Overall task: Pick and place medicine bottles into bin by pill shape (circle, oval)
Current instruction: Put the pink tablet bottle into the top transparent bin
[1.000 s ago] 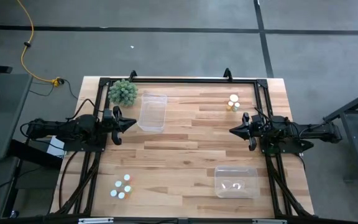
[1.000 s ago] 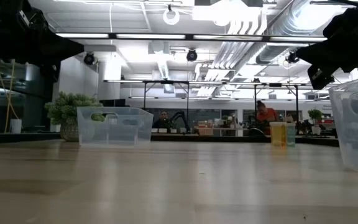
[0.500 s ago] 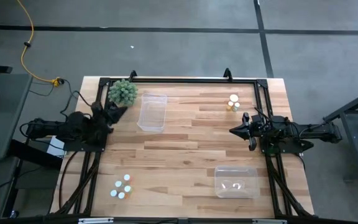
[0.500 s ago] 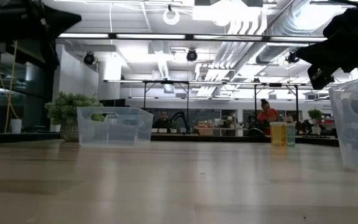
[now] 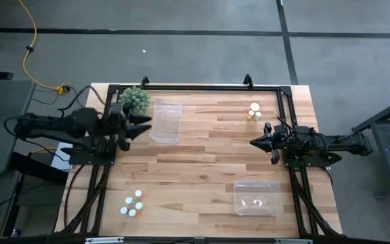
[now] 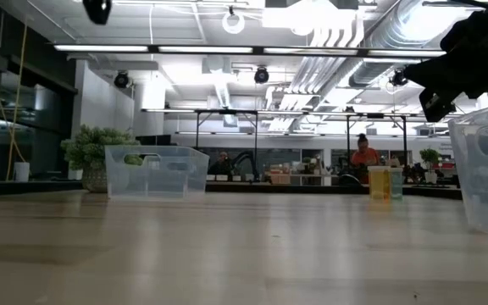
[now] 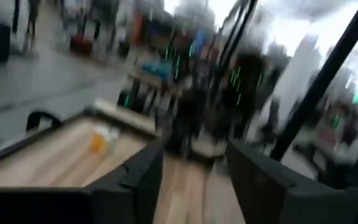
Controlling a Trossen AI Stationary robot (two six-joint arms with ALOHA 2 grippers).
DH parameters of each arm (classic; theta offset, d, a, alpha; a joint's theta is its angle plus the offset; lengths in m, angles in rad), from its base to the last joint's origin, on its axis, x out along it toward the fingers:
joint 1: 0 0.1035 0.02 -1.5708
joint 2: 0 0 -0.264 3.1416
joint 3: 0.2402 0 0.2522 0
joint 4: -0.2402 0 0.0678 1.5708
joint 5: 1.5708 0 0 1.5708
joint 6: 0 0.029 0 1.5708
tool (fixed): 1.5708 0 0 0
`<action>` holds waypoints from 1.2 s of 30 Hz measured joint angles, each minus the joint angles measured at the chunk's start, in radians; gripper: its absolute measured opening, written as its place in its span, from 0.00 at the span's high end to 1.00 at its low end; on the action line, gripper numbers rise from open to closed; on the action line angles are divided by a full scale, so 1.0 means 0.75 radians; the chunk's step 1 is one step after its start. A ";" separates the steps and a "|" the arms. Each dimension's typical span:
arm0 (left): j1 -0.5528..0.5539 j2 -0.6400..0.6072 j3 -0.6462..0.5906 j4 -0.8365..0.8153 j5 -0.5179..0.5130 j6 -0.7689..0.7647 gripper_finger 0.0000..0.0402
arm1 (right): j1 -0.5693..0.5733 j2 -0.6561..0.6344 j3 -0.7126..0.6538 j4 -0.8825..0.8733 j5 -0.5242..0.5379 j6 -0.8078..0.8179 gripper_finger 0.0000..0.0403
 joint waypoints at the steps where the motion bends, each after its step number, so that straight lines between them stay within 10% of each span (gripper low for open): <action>1: -0.010 0.056 0.078 -0.093 0.015 -0.001 0.55 | 0.000 0.000 0.000 0.000 0.000 0.000 1.00; 13: -0.391 0.636 0.693 -0.998 0.216 -0.246 0.51 | 0.000 0.000 0.000 0.000 0.000 0.000 1.00; 25: -0.907 1.005 0.664 -1.217 0.081 -0.193 0.51 | 0.000 0.000 0.000 0.000 0.000 0.000 1.00; 36: -0.998 1.091 0.479 -1.201 0.054 -0.186 0.51 | 0.000 0.000 0.000 0.000 0.000 0.001 1.00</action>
